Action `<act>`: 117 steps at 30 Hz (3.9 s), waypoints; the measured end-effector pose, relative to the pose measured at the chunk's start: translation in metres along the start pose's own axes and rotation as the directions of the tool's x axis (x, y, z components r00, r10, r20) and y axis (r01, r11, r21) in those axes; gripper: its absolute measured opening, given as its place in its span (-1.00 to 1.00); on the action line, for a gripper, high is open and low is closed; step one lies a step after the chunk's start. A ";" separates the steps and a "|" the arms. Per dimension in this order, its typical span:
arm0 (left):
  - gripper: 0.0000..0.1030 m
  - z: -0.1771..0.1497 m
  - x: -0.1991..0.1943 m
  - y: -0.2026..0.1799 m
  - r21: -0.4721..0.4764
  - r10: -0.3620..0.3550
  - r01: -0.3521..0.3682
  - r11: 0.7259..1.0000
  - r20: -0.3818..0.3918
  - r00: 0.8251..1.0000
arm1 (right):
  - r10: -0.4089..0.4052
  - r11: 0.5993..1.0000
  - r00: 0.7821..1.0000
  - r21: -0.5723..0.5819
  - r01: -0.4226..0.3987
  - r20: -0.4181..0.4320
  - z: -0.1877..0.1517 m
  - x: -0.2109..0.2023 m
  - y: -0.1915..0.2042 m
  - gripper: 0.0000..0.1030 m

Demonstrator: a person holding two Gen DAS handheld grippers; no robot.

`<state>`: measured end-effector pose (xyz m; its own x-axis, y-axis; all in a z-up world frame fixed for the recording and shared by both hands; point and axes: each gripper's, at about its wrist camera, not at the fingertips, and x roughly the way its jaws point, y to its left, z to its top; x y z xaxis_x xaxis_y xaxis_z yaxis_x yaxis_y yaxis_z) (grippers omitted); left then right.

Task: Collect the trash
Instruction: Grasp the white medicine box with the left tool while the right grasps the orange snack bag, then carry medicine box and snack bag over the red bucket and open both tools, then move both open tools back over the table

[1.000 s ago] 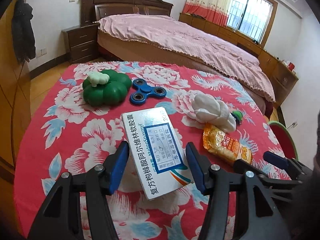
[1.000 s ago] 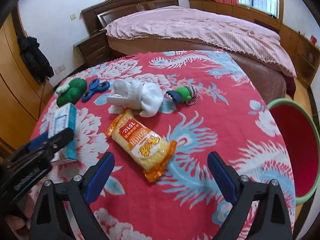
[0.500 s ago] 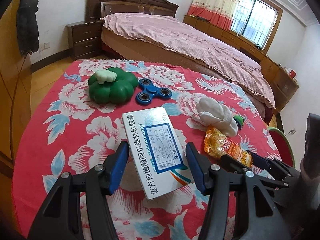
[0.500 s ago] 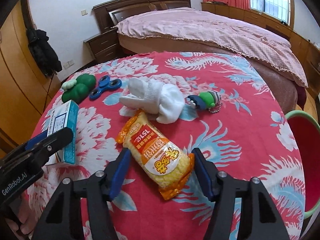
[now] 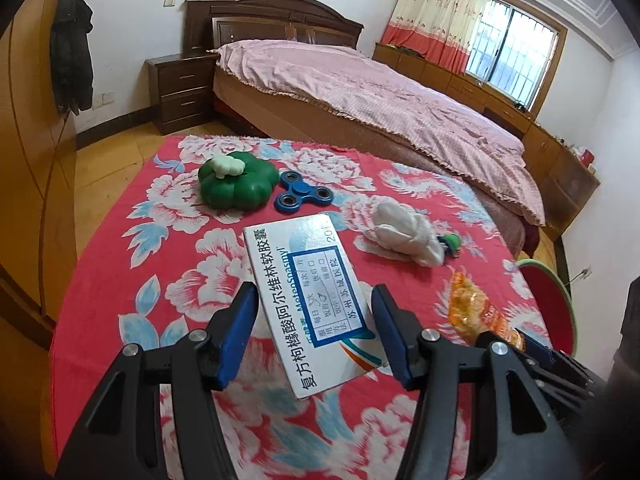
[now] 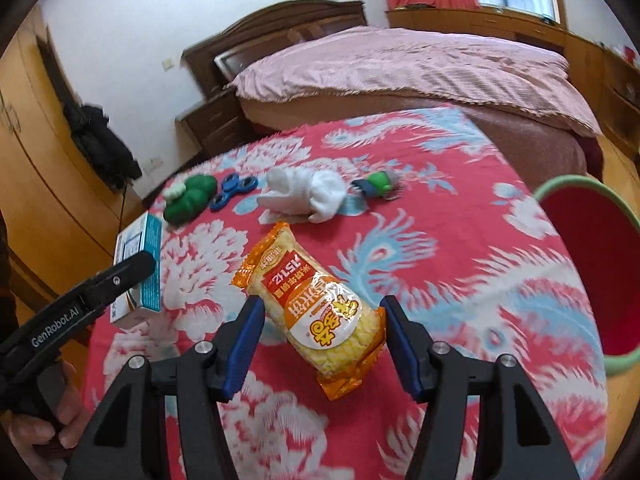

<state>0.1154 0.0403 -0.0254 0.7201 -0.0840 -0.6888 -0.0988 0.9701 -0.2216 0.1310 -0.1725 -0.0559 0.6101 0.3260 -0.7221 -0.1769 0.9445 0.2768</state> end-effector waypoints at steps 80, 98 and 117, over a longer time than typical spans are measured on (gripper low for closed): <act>0.16 -0.035 0.101 -0.329 0.449 -0.294 0.379 0.809 -0.248 0.923 | -0.329 0.869 0.940 0.419 0.264 0.090 -0.022 -0.088 -0.282 0.42; 0.16 -0.014 0.082 -0.275 0.342 -0.256 0.312 0.886 -0.200 0.946 | -0.303 0.885 0.948 0.399 0.242 0.096 -0.015 -0.098 -0.253 0.43; 0.16 0.037 0.062 -0.166 0.230 -0.127 0.142 0.963 -0.078 0.989 | -0.222 0.935 0.971 0.302 0.185 0.092 0.020 -0.077 -0.183 0.43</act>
<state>0.2020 -0.1176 -0.0058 0.6712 -0.2245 -0.7064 0.1652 0.9744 -0.1526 0.1318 -0.3710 -0.0380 0.7025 0.1029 -0.7042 0.1806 0.9314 0.3162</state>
